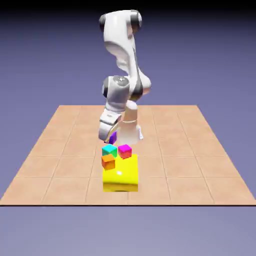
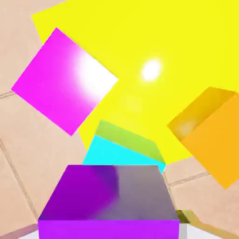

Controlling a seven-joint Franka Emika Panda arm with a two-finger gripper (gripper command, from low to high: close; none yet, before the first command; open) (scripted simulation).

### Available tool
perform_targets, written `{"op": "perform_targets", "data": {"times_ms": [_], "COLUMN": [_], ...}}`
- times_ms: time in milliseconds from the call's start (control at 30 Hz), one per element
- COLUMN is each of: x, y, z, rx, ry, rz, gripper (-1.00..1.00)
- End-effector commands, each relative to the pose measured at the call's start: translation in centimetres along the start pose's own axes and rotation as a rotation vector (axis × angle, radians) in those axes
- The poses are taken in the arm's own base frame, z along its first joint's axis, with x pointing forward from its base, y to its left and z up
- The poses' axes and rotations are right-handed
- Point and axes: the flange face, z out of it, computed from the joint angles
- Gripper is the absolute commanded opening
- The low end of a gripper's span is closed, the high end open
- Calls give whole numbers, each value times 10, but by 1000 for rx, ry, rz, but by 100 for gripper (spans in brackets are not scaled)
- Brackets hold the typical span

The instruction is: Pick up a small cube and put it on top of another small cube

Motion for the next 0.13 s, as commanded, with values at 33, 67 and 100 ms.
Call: {"op": "perform_targets", "data": {"times_ms": [33,67,100], "x": [0,1,1], "y": [0,1,2], "z": [0,-12,-23], "rx": [-1,-3,-4], "ry": [1,0,0], "rz": [0,0,1], "gripper": [100,100,100]}}
